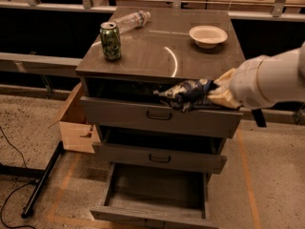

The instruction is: Place blue chip bag into bottom drawer

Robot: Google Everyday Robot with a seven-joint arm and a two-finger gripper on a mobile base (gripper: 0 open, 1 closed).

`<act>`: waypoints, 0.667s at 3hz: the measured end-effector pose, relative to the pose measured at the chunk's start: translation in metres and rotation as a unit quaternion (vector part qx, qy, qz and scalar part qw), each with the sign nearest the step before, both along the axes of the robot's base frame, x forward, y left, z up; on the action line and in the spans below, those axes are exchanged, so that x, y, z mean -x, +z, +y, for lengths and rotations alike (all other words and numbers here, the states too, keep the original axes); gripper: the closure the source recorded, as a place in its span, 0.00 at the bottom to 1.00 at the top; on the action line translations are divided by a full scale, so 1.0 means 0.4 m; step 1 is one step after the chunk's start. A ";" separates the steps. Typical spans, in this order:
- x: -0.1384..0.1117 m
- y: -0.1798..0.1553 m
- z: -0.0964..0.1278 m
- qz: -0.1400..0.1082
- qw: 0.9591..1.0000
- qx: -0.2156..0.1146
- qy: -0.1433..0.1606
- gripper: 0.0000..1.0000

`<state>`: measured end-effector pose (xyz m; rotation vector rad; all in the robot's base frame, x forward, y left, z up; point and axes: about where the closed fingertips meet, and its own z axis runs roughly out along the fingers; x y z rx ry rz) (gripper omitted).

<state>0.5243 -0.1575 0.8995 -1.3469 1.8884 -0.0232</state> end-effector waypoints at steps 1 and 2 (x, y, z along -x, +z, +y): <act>0.045 -0.164 0.058 0.023 1.000 0.013 0.015 1.00; 0.086 -0.317 0.114 0.047 0.998 0.016 0.026 1.00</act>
Offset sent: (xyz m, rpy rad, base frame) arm -0.0550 0.0735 -0.2132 -0.0325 0.1638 0.0800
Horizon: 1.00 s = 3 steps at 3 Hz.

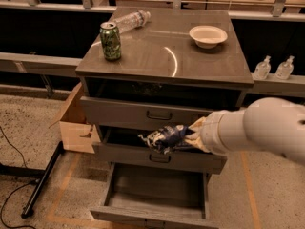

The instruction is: Place blue chip bag into bottom drawer

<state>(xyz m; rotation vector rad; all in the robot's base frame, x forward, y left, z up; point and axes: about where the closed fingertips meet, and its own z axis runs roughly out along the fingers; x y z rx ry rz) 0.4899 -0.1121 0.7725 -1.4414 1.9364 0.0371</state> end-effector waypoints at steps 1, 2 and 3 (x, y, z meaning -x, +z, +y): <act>0.039 -0.213 0.052 0.036 0.999 0.000 -0.011 1.00; 0.031 -0.365 0.070 0.041 0.999 0.016 -0.014 1.00; -0.009 -0.360 0.130 0.020 1.000 0.004 -0.010 1.00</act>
Offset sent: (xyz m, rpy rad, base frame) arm 0.0220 0.0762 -0.2273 -0.0072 0.0676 -0.1185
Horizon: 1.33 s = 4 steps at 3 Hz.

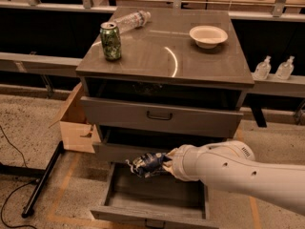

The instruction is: Place blue chip bag into bottom drawer

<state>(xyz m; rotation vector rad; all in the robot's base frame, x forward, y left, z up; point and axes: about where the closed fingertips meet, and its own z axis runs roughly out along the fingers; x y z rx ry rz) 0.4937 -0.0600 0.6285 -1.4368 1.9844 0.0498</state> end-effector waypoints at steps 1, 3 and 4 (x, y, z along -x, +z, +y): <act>0.000 0.000 0.001 0.000 1.000 0.000 0.000 1.00; -0.012 -0.172 -0.129 0.027 0.998 -0.007 -0.059 1.00; -0.010 -0.295 -0.167 0.036 0.996 -0.028 -0.082 1.00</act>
Offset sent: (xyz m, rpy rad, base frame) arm 0.0090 -0.0455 -0.1067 -0.0100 0.0942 -0.1956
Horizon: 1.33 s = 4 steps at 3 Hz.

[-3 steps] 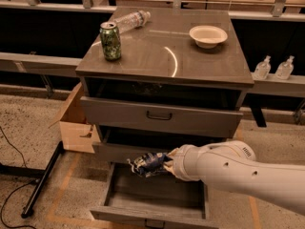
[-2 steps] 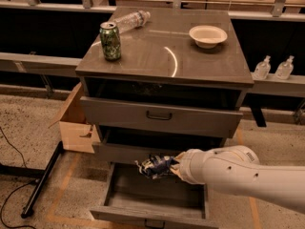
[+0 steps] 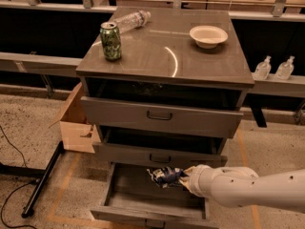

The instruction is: Place blue chip bag into bottom drawer

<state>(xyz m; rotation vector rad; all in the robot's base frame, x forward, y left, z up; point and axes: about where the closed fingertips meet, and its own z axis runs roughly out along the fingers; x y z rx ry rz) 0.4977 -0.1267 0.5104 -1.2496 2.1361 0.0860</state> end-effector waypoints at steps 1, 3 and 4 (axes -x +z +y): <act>-0.007 -0.125 0.003 0.003 1.000 -0.021 -0.008 1.00; -0.075 -0.383 0.001 0.010 0.999 -0.015 -0.033 1.00; -0.069 -0.423 0.005 0.023 0.999 -0.013 -0.044 1.00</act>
Offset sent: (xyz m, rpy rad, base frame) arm 0.0363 0.0074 -0.1664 0.0869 -0.0038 -0.0553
